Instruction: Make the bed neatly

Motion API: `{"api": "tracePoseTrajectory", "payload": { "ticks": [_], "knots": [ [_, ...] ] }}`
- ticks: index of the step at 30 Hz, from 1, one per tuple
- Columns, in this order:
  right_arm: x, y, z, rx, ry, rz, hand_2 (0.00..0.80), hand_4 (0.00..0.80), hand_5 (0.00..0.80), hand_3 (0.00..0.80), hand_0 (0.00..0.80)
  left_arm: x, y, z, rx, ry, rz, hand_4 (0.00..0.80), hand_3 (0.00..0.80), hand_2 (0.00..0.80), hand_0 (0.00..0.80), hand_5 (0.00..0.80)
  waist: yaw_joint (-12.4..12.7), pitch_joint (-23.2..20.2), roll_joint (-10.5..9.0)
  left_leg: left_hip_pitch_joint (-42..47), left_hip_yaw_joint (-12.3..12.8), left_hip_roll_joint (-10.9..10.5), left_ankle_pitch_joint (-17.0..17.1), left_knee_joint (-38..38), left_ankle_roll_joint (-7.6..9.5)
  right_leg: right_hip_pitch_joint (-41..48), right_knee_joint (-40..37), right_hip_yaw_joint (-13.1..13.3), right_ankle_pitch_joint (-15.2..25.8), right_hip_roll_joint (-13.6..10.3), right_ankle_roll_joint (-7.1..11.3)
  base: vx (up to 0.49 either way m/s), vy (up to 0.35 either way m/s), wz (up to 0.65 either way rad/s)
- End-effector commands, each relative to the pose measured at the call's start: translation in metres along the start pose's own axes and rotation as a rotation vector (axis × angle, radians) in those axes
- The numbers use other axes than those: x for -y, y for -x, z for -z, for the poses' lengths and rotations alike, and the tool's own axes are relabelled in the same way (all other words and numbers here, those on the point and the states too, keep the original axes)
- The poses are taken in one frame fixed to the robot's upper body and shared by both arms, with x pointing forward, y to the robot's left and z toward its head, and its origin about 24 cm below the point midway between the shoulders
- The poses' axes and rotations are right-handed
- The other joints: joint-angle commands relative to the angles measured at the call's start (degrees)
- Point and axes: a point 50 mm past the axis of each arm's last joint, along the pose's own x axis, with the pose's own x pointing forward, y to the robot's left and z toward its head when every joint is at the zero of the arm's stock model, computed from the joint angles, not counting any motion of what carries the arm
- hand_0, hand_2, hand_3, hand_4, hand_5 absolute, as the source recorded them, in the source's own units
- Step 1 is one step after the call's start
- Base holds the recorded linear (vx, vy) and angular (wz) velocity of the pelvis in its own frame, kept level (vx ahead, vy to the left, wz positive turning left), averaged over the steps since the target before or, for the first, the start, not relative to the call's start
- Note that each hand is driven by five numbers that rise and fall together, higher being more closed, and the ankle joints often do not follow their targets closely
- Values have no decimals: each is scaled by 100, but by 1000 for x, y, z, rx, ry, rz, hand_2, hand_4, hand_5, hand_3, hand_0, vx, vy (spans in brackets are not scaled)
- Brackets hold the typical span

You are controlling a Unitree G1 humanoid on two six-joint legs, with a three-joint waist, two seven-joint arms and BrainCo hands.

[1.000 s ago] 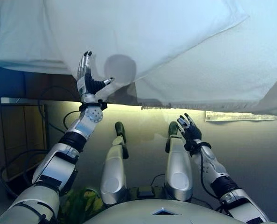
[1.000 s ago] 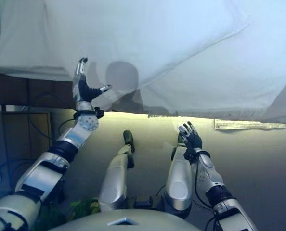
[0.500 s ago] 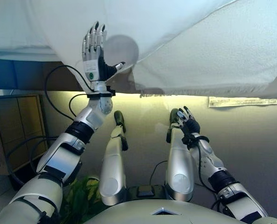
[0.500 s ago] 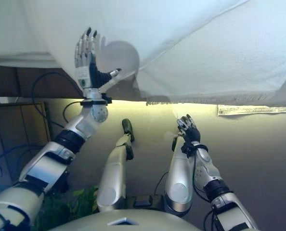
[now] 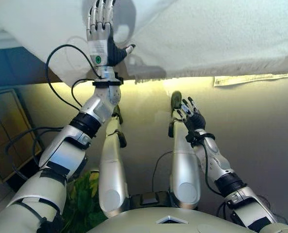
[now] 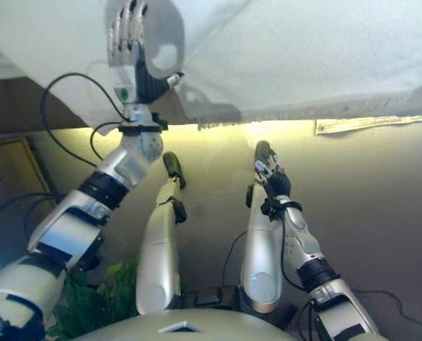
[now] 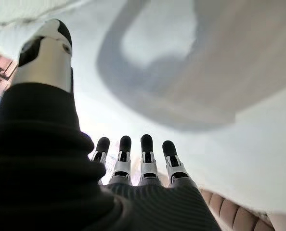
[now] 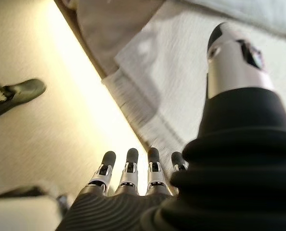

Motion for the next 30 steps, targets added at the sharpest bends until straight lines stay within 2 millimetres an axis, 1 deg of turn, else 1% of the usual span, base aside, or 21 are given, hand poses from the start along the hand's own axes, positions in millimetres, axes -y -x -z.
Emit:
{"api": "tracePoseTrajectory", "payload": {
  "ticks": [1, 3, 4, 5, 8, 11, 15, 19, 25, 30],
  "knots": [
    [-6, 11, -11, 77, -34, -80, 0, 0, 0, 0, 0, -27, -32, -7, 118, -92, -153, 0, 0, 0, 0, 0, -29, -2, -186, -708, -525, 67, -181, 1111, 239, -163, -197, -13, 642, -250, 292, -57, 0, -13],
    [-2, 14, -14, 90, -38, -87, 0, 0, 0, 0, 0, -30, -36, -6, 117, -106, -157, 0, 0, 0, 0, 0, -59, -2, -183, -883, -530, 92, -323, 1418, 280, -370, 180, 47, 489, -220, 240, -6, 18, -11],
    [2, 18, -11, 79, -49, -83, 0, 0, 0, 0, 0, -28, -34, -3, 106, -114, -143, 0, 0, 0, 0, 0, -77, -2, -193, -837, -577, 106, -614, 1710, 278, -330, 471, 99, 240, -190, 242, 52, 20, -4],
    [5, 21, -11, 80, -64, -83, 0, 0, 0, 0, 0, -29, -35, -1, 100, -126, -143, 0, 0, 0, 0, 0, -90, -2, -198, -931, -590, 111, -737, 1927, 308, -430, 687, 138, 159, -170, 221, 56, 8, -1],
    [13, 24, -12, 81, -83, -71, 0, 0, 0, 0, 0, -32, -37, 5, 78, -166, -147, 0, 0, 0, 0, 0, -114, -2, -211, -1131, -615, 114, -960, 2359, 380, -648, 1079, 212, 56, -153, 178, -19, 2, -6],
    [16, 27, -10, 87, -95, -74, 0, 0, 0, 0, 0, -34, -38, 11, 69, -215, -154, 0, 0, 0, 0, 0, -136, -2, -224, -1222, -620, 115, -1054, 2504, 404, -777, 1195, 246, 40, -152, 167, -17, 5, -5],
    [21, 30, -13, 99, -101, -77, 0, 0, 0, 0, 0, -38, -43, 19, 37, -264, -169, 0, 0, 0, 0, 0, -194, -2, -201, -1294, -547, 92, -1121, 2588, 417, -930, 1276, 314, 50, -126, 161, -20, 37, -5],
    [26, 30, -14, 107, -116, -78, 0, 0, 0, 0, 0, -41, -50, 22, 7, -281, -170, 0, 0, 0, 0, 0, -239, -2, -175, -1378, -491, 96, -1130, 2604, 403, -1077, 1328, 350, 60, -132, 162, 0, 0, 0],
    [24, 30, -21, 134, -104, -96, 0, 0, 0, 0, 0, -46, -60, 25, -71, -311, -141, 0, 0, 0, 0, 0, -297, -2, -110, -1400, -410, 62, -1040, 2437, 357, -1193, 1244, 370, 96, -117, 173, -7, 17, 1],
    [22, 31, -24, 156, -103, -101, 0, 0, 0, 0, 0, -43, -63, 28, -122, -306, -74, 0, 0, 0, 0, 0, -309, -2, -103, -1430, -408, 61, -1001, 2397, 337, -1250, 1231, 353, 132, -114, 192, 0, 0, 0]
  ]
}}
